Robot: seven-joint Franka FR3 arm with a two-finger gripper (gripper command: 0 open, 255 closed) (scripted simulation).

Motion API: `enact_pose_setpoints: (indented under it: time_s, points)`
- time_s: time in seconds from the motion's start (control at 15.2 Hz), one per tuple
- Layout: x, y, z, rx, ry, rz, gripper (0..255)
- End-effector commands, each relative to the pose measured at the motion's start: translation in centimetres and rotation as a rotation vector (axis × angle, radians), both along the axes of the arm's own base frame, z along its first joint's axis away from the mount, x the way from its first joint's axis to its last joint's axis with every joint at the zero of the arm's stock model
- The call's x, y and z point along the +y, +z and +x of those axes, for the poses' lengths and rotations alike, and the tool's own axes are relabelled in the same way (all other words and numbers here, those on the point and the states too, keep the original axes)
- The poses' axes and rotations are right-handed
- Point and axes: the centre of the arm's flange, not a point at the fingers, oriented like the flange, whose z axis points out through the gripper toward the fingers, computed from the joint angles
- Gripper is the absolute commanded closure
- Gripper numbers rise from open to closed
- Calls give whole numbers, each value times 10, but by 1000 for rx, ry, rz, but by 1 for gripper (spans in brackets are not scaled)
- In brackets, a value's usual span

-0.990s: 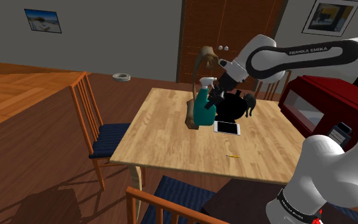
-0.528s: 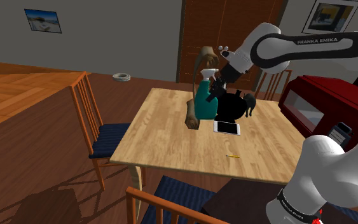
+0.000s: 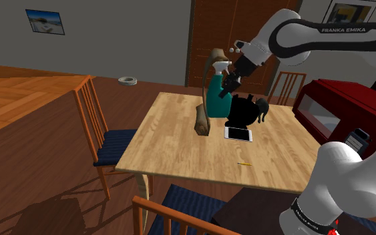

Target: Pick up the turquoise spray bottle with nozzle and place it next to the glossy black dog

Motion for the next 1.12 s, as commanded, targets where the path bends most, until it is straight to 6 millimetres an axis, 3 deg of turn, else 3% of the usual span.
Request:
enact_pose_setpoints:
  time_s: [0.0,0.33,1.06]
  points:
    - [1,10,1,0,0,0,255]
    - [1,35,1,0,0,0,255]
    - [-142,36,-23,0,0,0,255]
